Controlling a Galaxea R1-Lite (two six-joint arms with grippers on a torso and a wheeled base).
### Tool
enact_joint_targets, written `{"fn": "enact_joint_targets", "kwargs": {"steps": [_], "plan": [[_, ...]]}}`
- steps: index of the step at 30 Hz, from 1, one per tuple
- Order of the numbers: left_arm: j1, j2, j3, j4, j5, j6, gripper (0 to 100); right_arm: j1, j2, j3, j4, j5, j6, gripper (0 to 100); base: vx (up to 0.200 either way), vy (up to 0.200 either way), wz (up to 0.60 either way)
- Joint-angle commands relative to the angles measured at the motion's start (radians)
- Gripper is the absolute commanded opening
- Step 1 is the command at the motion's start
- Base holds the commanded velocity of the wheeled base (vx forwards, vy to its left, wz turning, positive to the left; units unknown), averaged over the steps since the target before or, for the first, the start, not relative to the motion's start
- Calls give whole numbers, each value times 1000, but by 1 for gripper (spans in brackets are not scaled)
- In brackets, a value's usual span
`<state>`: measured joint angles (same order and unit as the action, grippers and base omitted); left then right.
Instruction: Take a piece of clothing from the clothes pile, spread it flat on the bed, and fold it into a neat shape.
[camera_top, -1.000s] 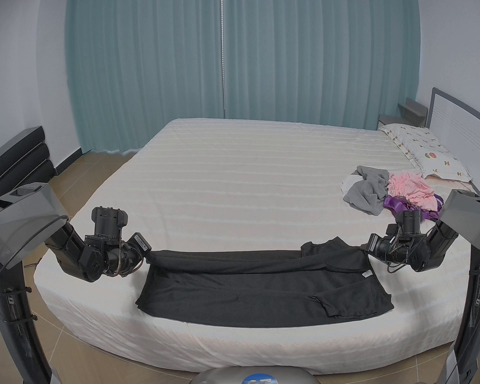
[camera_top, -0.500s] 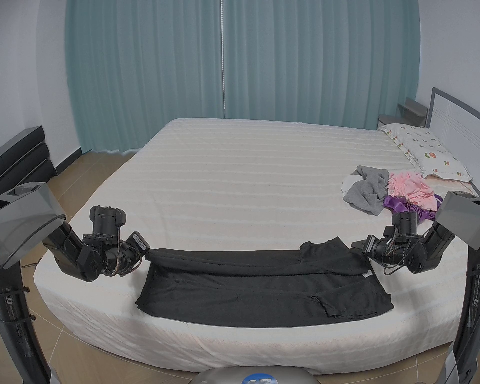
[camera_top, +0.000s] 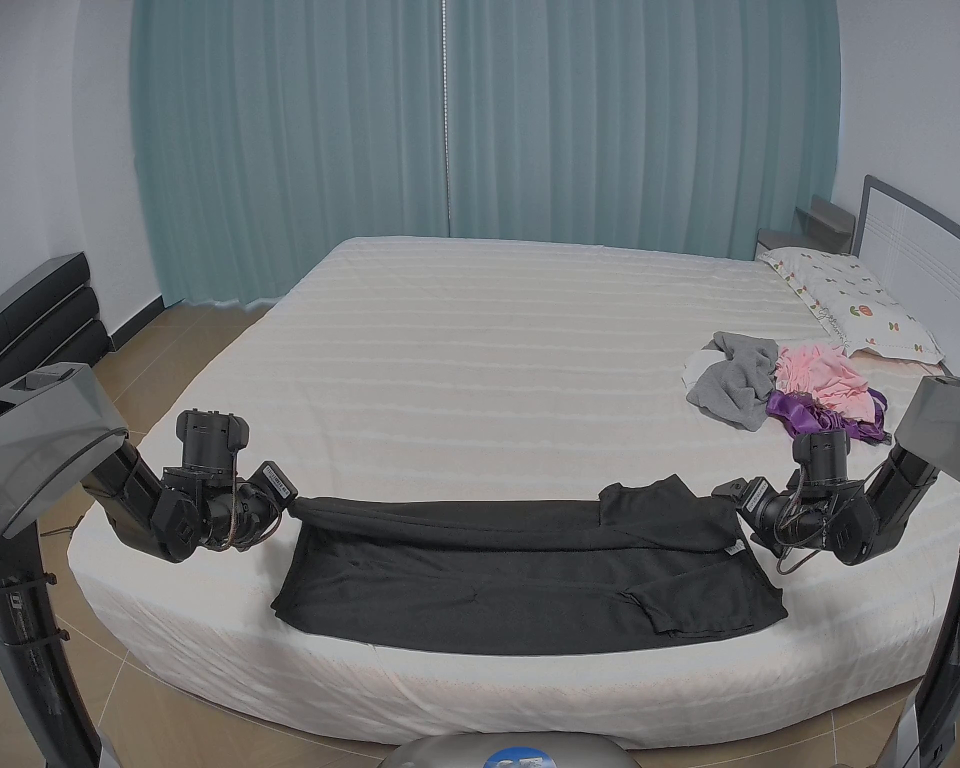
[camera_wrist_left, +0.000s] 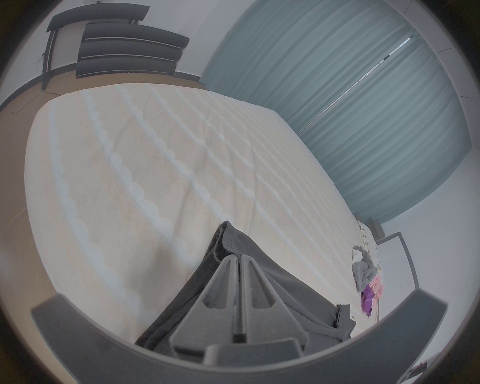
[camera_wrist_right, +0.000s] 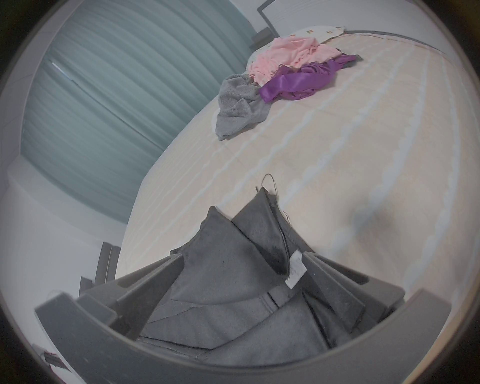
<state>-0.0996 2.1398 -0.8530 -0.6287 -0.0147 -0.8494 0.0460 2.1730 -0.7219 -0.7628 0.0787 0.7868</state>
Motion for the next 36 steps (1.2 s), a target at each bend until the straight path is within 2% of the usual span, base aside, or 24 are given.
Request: {"fn": "enact_joint_targets", "kwargs": {"steps": [1,4,11,14,15,22,32,36], "plan": [[-2,-3,5,0,-1,0,0,60,-2,48,0,-62,77,100,0,0,0],[-2,-1,5,0,-1,0,0,74,22,36,-1,-73,108,100,0,0,0],[-2,-1,5,0,-1,0,0,75,87,-10,7,-82,111,100,0,0,0],[-2,0,5,0,-1,0,0,75,108,-50,17,-106,112,100,0,0,0],[-2,0,5,0,-1,0,0,75,108,-51,17,-108,112,0,0,0,0],[-2,0,5,-2,-1,0,0,75,82,-90,77,-114,112,0,0,0,0],[0,-15,6,0,-1,1,0,64,30,-76,88,-114,114,0,0,0,0],[8,-9,-15,-2,-2,36,0,49,2,-123,85,-114,137,0,0,0,0]]}}
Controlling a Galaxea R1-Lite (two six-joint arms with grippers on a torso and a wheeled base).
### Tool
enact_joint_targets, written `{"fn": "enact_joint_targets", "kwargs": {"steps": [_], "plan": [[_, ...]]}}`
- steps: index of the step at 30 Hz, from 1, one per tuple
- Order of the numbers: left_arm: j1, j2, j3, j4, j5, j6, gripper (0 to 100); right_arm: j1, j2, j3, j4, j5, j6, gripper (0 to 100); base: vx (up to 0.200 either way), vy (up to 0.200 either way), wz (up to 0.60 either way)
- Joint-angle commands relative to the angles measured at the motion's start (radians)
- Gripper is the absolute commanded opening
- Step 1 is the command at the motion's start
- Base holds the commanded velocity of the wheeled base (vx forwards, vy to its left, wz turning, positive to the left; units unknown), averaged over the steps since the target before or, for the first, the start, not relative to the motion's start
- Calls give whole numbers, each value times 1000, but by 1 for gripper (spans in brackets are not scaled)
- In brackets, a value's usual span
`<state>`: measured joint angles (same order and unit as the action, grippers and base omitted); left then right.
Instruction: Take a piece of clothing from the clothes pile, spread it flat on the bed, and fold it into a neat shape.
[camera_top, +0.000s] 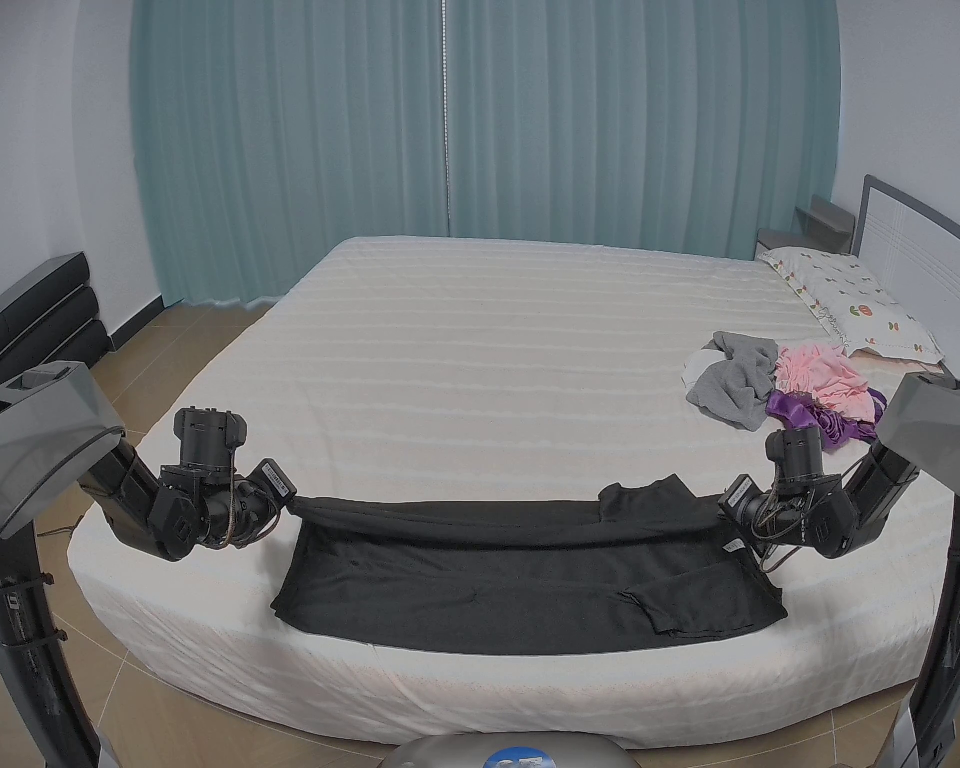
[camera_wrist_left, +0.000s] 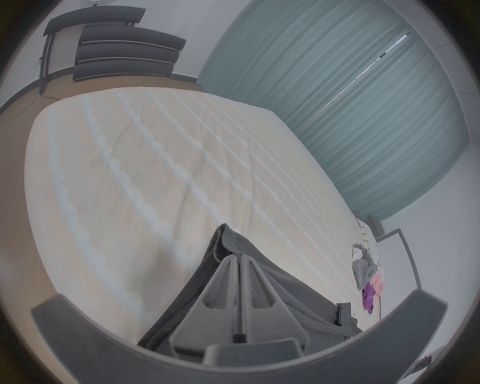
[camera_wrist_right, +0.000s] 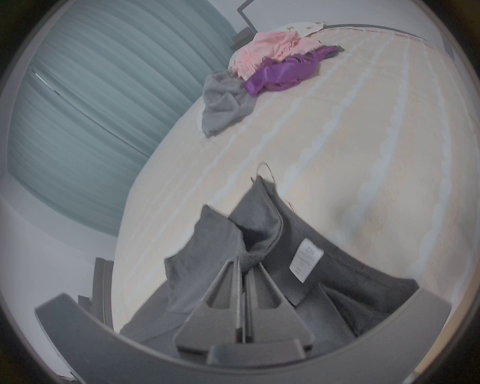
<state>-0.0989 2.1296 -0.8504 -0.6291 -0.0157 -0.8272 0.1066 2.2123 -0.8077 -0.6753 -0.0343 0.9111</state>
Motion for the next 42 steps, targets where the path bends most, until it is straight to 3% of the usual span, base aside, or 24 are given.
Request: {"fn": "enact_joint_targets", "kwargs": {"steps": [1,4,5,8,16,27,32,42], "plan": [[11,4,-29,-3,-1,22,0,-13,-39,-56,-3,-1,19,0,0,0,0],[13,4,-32,-4,-1,22,0,-13,-39,-59,-3,-1,19,0,0,0,0],[33,6,-122,-1,-3,26,0,-19,-39,-137,-6,-4,26,0,0,0,0],[41,33,-194,-3,-1,26,0,-21,-31,-191,-13,-26,28,0,0,0,0],[48,112,-263,-12,-4,22,0,-33,-16,-196,-15,-27,28,0,0,0,0],[48,122,-213,-7,-7,37,0,-33,-6,-100,-13,-1,19,0,0,0,0],[51,122,-128,-12,-13,128,0,-33,-8,-28,-13,28,-24,0,0,0,0],[48,122,-35,-9,-13,186,0,-30,-2,61,-15,51,-55,0,0,0,0]]}}
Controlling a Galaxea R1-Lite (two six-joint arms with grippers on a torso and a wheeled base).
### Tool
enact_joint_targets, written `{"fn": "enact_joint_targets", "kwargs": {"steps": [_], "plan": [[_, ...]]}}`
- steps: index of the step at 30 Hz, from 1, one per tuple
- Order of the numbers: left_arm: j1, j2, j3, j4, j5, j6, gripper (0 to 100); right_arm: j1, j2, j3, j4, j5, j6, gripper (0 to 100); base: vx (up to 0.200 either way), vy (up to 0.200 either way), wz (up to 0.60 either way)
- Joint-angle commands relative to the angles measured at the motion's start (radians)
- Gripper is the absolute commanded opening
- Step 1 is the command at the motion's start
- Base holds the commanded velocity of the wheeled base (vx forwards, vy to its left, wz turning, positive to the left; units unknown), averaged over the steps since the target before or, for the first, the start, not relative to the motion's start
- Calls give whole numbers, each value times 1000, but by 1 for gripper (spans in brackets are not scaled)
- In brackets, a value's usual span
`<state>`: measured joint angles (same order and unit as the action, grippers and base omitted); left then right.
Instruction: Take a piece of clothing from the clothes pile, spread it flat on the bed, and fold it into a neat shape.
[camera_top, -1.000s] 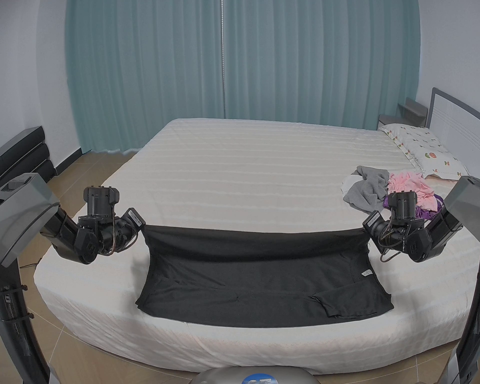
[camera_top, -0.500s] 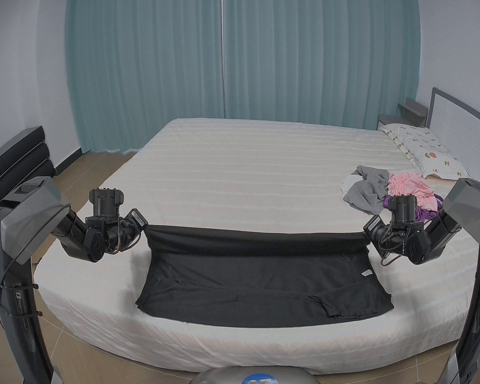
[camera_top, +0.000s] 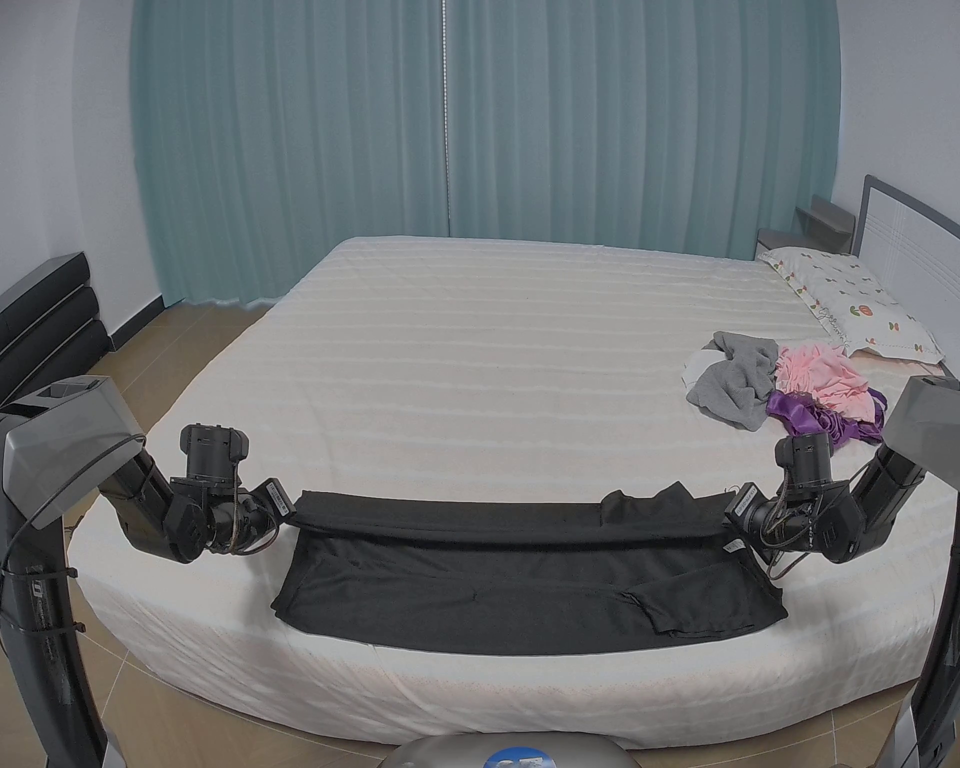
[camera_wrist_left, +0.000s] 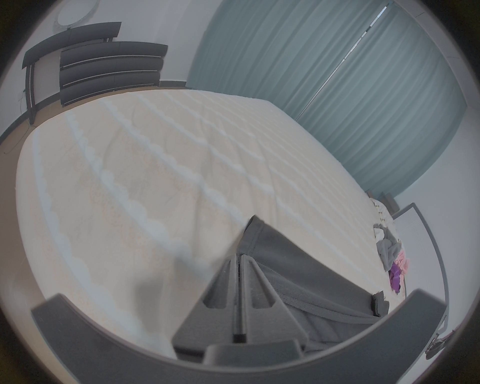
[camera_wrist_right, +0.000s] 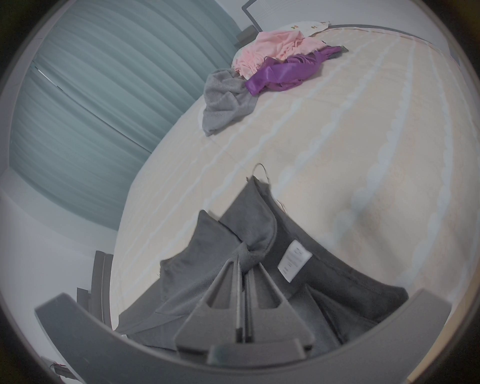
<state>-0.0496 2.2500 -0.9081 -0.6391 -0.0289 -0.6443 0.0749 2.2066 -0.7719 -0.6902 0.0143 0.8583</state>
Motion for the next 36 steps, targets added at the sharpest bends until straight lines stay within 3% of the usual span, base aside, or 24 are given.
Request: {"fn": "enact_joint_targets", "kwargs": {"steps": [1,14,15,16,17,28,34,36], "plan": [[-4,3,31,1,0,5,0,3,7,31,0,3,-10,0,0,0,0],[-9,10,67,6,0,20,0,9,33,59,-28,1,-22,0,0,0,0],[-10,10,67,7,-2,20,0,11,36,59,-28,1,-22,100,0,0,0],[-10,10,67,7,0,20,0,11,36,59,-28,1,-22,100,0,0,0],[-16,8,74,6,0,18,100,11,38,59,-29,1,-21,100,0,0,0],[-12,-90,95,9,-12,9,100,-29,-76,122,-71,62,7,100,0,0,0],[-1,-101,92,10,-118,18,100,-104,-84,281,-272,142,5,100,0,0,0],[-4,-90,81,10,-161,34,100,-144,-73,375,-397,193,8,100,0,0,0]]}}
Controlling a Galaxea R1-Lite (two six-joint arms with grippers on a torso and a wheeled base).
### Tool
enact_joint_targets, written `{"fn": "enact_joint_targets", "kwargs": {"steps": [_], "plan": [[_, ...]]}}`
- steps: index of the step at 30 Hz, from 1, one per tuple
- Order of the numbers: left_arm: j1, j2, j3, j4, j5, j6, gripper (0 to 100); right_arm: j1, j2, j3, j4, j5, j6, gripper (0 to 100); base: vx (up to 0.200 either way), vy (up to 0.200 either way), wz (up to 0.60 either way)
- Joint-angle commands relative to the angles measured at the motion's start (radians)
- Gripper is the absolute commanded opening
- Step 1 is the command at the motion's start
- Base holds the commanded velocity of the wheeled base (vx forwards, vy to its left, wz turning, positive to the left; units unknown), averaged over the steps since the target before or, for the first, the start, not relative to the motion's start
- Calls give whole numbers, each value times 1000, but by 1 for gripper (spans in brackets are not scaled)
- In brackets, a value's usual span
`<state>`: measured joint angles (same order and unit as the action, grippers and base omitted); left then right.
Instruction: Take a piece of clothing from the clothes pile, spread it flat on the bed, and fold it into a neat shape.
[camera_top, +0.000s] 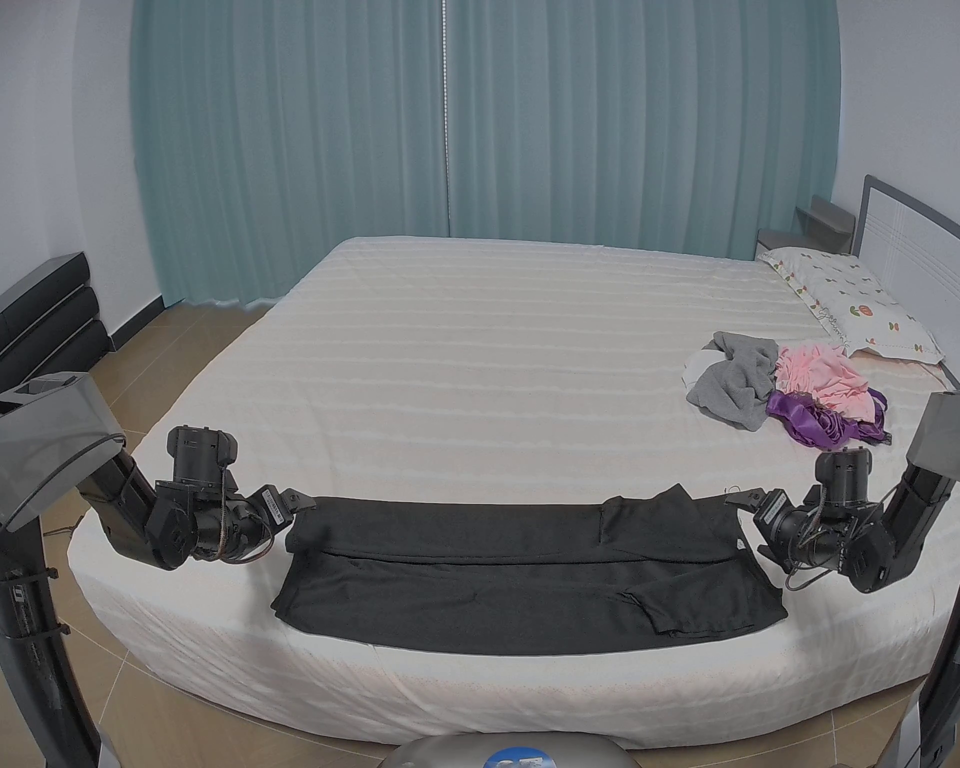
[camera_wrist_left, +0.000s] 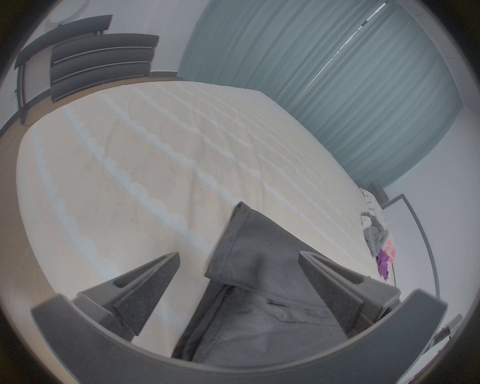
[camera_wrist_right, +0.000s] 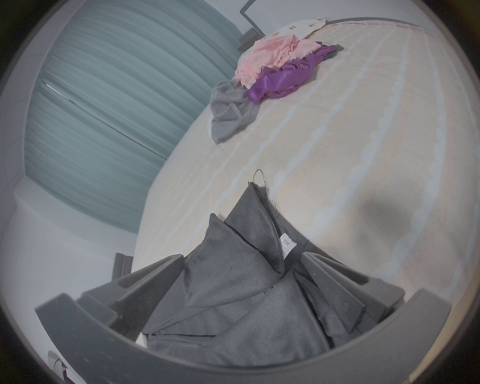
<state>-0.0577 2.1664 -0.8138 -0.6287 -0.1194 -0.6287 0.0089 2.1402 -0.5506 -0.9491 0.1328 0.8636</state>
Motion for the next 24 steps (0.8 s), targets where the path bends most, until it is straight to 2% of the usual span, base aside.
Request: {"fn": "enact_joint_targets", "kwargs": {"steps": [1,4,6,7,8,14,18,24], "plan": [[4,3,-13,0,-89,32,100,-89,-6,179,-172,88,3,100,0,0,0],[4,32,-16,0,-141,104,100,-113,-3,248,-255,131,3,100,0,0,0],[2,44,-18,0,-146,129,100,-119,-2,264,-272,140,3,100,0,0,0],[2,75,-25,1,-140,193,100,-129,6,282,-296,149,3,100,0,0,0],[1,82,-27,1,-137,208,100,-129,7,285,-301,149,3,100,0,0,0],[-2,95,-31,1,-137,259,100,-121,10,293,-301,151,11,100,0,0,0],[-4,115,-45,1,-134,287,100,-104,9,305,-306,151,54,100,0,0,0],[-4,124,-64,1,-69,290,100,-103,27,360,-393,153,58,100,0,0,0]]}}
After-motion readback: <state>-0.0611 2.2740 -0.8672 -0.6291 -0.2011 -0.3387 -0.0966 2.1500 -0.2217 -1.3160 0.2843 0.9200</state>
